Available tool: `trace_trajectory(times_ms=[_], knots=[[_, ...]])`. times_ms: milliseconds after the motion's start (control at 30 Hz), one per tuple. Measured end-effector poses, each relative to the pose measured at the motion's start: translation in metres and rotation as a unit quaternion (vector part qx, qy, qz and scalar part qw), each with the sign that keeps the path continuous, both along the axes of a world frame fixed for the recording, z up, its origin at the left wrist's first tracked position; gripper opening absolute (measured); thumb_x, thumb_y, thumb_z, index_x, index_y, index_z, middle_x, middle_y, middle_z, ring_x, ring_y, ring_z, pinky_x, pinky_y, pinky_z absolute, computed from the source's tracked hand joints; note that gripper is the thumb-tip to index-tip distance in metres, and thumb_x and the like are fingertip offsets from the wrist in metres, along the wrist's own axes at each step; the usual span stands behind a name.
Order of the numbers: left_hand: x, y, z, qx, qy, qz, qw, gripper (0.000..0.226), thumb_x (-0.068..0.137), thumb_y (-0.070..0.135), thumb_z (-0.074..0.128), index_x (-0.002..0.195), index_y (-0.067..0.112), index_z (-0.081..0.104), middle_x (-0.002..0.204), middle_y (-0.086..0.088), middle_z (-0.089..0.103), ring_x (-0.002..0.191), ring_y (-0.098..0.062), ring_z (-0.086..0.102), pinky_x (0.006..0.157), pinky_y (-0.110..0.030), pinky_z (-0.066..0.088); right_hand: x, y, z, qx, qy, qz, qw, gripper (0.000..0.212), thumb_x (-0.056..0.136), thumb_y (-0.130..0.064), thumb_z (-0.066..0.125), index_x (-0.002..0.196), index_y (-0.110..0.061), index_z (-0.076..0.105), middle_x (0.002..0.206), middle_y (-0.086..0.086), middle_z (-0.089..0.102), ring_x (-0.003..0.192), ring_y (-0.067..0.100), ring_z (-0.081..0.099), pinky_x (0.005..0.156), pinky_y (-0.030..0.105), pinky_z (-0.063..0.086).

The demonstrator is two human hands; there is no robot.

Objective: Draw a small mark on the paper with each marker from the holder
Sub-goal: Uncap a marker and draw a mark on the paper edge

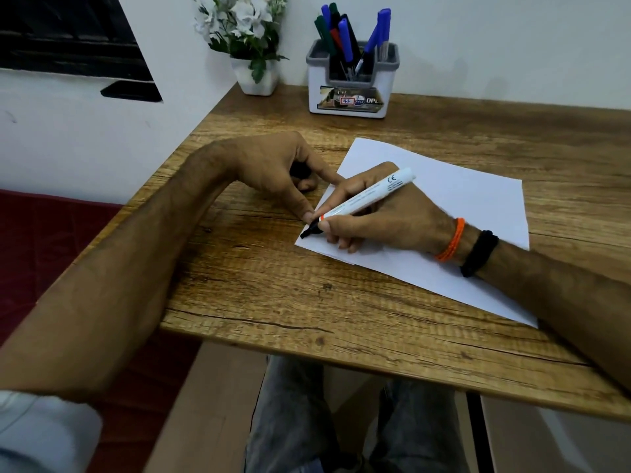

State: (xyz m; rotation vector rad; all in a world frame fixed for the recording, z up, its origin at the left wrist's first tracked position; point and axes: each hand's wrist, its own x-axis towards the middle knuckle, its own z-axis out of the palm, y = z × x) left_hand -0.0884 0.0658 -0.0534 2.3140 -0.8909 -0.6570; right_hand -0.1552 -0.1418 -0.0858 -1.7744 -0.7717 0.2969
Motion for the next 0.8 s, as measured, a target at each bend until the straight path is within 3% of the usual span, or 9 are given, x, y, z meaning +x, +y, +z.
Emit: trace_trajectory(times_ms=[433, 633, 800], knots=[[-0.002, -0.0004, 0.0006, 0.004, -0.003, -0.003, 1.0, 0.068, 0.057, 0.034, 0.082, 0.123, 0.036, 0.063, 0.065, 0.007, 0.05, 0.064, -0.016, 0.049, 0.07, -0.028, 0.042, 0.0006, 0.0009, -0.0002, -0.005, -0.004, 0.002, 1.0, 0.012, 0.084, -0.003, 0.073, 0.095, 0.002, 0.075, 0.072, 0.014, 0.074, 0.057, 0.018, 0.069, 0.054, 0.024, 0.057], [-0.0029, 0.0, 0.0011, 0.006, -0.006, 0.003, 1.0, 0.067, 0.055, 0.036, 0.081, 0.12, 0.038, 0.063, 0.068, 0.002, 0.052, 0.063, -0.014, 0.048, 0.064, -0.019, 0.041, -0.0001, 0.0003, 0.0, -0.004, 0.005, 0.004, 1.0, 0.01, 0.084, 0.0, 0.073, 0.093, 0.002, 0.074, 0.068, 0.007, 0.073, 0.055, 0.014, 0.068, 0.053, 0.023, 0.055], [-0.0042, -0.0009, 0.0023, 0.006, -0.001, -0.003, 1.0, 0.065, 0.054, 0.04, 0.082, 0.115, 0.045, 0.063, 0.066, 0.004, 0.051, 0.063, -0.016, 0.048, 0.064, -0.019, 0.041, -0.0008, 0.0005, 0.0001, -0.005, 0.007, -0.004, 1.0, 0.01, 0.084, -0.001, 0.073, 0.094, 0.003, 0.074, 0.069, 0.01, 0.073, 0.056, 0.015, 0.068, 0.053, 0.022, 0.056]])
